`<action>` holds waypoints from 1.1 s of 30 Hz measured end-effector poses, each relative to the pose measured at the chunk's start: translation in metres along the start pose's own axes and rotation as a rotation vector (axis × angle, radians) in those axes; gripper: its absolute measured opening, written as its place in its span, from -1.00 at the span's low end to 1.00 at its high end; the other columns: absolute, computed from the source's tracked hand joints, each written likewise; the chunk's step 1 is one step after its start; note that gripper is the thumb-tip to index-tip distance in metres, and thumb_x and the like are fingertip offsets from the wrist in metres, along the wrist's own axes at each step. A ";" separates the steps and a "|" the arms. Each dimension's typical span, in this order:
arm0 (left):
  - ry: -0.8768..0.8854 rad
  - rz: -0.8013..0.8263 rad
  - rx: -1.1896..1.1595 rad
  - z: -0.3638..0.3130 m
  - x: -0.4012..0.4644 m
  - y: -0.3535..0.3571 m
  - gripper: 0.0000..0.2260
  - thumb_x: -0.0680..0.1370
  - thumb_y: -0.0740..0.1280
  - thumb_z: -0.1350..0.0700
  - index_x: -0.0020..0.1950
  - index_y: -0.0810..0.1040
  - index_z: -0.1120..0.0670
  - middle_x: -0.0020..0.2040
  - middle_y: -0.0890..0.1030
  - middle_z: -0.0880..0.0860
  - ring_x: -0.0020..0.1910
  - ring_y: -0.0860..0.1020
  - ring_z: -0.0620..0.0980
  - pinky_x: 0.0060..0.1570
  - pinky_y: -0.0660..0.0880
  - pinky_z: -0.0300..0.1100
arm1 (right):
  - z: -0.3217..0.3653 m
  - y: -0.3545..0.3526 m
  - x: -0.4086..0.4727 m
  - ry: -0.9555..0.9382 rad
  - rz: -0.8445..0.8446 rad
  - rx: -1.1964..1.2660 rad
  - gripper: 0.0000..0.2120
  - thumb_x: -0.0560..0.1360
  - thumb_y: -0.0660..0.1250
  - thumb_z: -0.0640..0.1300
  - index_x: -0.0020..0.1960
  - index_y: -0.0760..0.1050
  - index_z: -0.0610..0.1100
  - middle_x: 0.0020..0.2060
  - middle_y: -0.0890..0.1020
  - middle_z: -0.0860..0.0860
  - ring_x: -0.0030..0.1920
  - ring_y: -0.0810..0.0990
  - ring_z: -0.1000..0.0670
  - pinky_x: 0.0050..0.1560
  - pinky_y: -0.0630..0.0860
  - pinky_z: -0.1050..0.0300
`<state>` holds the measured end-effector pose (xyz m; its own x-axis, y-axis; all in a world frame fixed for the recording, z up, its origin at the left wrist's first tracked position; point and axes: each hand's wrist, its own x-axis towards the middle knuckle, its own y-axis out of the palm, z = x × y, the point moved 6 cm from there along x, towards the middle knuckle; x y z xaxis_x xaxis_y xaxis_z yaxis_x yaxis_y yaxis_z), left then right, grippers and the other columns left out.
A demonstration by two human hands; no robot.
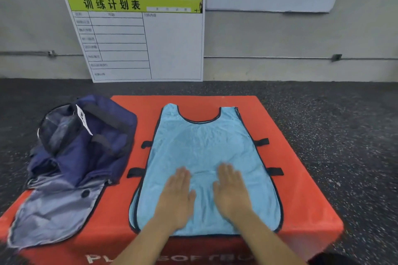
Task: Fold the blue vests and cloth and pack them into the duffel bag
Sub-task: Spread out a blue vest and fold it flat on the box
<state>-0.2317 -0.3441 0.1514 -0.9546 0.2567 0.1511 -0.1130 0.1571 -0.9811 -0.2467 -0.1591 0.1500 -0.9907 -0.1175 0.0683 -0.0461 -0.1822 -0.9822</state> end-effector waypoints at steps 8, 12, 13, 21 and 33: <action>0.069 0.033 0.047 0.024 -0.038 -0.015 -0.38 0.69 -0.16 -0.15 0.55 0.33 0.19 0.58 0.28 0.10 0.57 0.21 0.01 0.51 -0.13 -0.16 | -0.019 -0.010 -0.042 -0.204 0.093 -0.052 -0.23 0.56 -0.47 0.31 0.65 -0.18 -0.04 0.59 -0.22 0.14 0.62 -0.26 0.09 0.57 -0.31 0.07; 0.134 0.072 -0.014 0.054 -0.059 -0.018 -0.23 0.55 -0.41 -0.34 0.64 -0.10 0.06 0.62 -0.18 -0.06 0.61 -0.20 -0.11 0.52 -0.29 -0.20 | -0.063 -0.020 -0.062 -0.228 0.170 -0.082 -0.08 0.40 -0.63 0.41 0.65 -0.26 0.03 0.60 -0.28 0.18 0.58 -0.38 0.17 0.58 -0.32 0.07; 0.156 0.069 -0.013 0.058 -0.064 -0.022 -0.21 0.54 -0.43 -0.35 0.65 -0.08 0.06 0.62 -0.17 -0.06 0.61 -0.19 -0.11 0.53 -0.26 -0.20 | -0.069 -0.022 -0.067 -0.249 0.185 -0.084 -0.12 0.43 -0.60 0.40 0.65 -0.27 0.04 0.60 -0.29 0.18 0.57 -0.39 0.18 0.58 -0.31 0.07; 0.234 0.035 -0.025 0.085 -0.097 -0.039 -0.37 0.68 -0.15 -0.31 0.65 0.02 0.00 0.64 -0.05 -0.07 0.62 -0.07 -0.19 0.54 -0.20 -0.28 | -0.106 -0.044 -0.099 -0.356 0.213 -0.119 -0.18 0.58 -0.09 0.50 0.63 -0.31 0.11 0.60 -0.29 0.21 0.57 -0.38 0.21 0.60 -0.27 0.09; 0.242 0.041 -0.120 0.111 -0.107 -0.048 -0.37 0.64 -0.04 -0.36 0.64 0.14 -0.09 0.63 0.08 -0.16 0.59 0.01 -0.26 0.57 -0.02 -0.23 | -0.123 -0.044 -0.096 -0.260 0.006 0.312 -0.46 0.56 0.41 0.16 0.50 0.36 0.26 0.54 0.26 0.28 0.59 0.09 0.24 0.60 -0.01 0.14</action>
<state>-0.1543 -0.4846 0.1688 -0.8627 0.4830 0.1499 -0.0279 0.2504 -0.9678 -0.1657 -0.0199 0.1652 -0.9236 -0.3554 0.1439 0.0405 -0.4636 -0.8851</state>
